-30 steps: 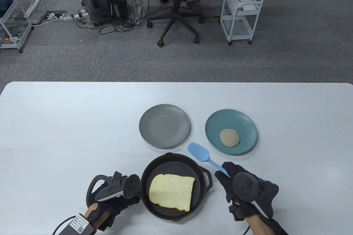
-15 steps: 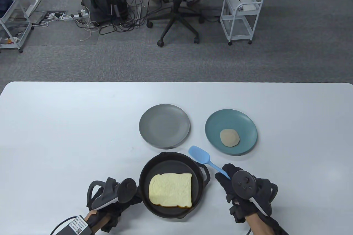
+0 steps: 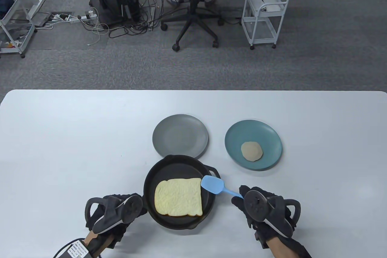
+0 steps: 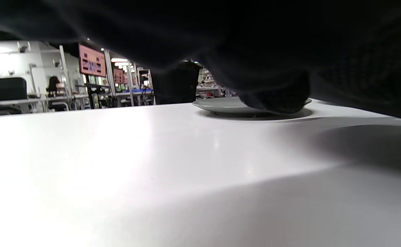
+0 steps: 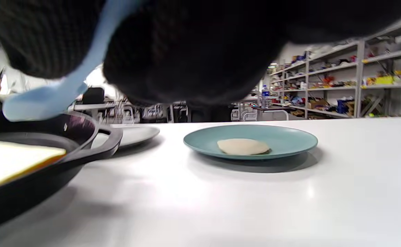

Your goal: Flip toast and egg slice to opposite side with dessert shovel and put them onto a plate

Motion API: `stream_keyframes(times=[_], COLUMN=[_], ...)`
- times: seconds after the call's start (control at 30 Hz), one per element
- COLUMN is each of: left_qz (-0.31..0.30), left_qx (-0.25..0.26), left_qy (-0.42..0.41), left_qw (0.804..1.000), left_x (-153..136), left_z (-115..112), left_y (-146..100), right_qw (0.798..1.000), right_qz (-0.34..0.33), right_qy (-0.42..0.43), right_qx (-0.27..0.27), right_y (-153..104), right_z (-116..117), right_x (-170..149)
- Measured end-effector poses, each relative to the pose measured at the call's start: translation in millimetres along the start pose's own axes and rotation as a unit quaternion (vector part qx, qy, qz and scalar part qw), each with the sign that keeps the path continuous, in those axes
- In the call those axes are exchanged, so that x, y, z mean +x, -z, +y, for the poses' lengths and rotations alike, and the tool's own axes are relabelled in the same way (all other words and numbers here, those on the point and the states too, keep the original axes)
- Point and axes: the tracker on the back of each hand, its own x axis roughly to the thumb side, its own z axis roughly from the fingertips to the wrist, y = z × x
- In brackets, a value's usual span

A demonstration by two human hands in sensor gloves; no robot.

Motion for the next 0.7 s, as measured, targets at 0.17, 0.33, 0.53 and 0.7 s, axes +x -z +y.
stream_keyframes(times=[0.17, 0.33, 0.53, 0.7], left_qz=[0.002, 0.004, 0.022, 0.026], left_qx=[0.013, 0.037, 0.029, 0.028], left_qy=[0.018, 0.031, -0.007, -0.028], left_qw=[1.0, 0.999, 0.999, 0.999], left_x=[6, 14, 7, 5], left_z=[6, 13, 15, 15], left_y=[-5, -11, -14, -12], right_qw=[0.997, 0.984, 0.996, 0.998], right_qz=[-0.013, -0.035, -0.039, -0.051], right_qy=[-0.076, -0.177, -0.082, -0.023], right_qx=[-0.008, -0.007, 0.014, 0.023], right_y=[-4, -13, -11, -6], right_z=[0, -1, 3, 3], right_x=[19, 52, 35, 25])
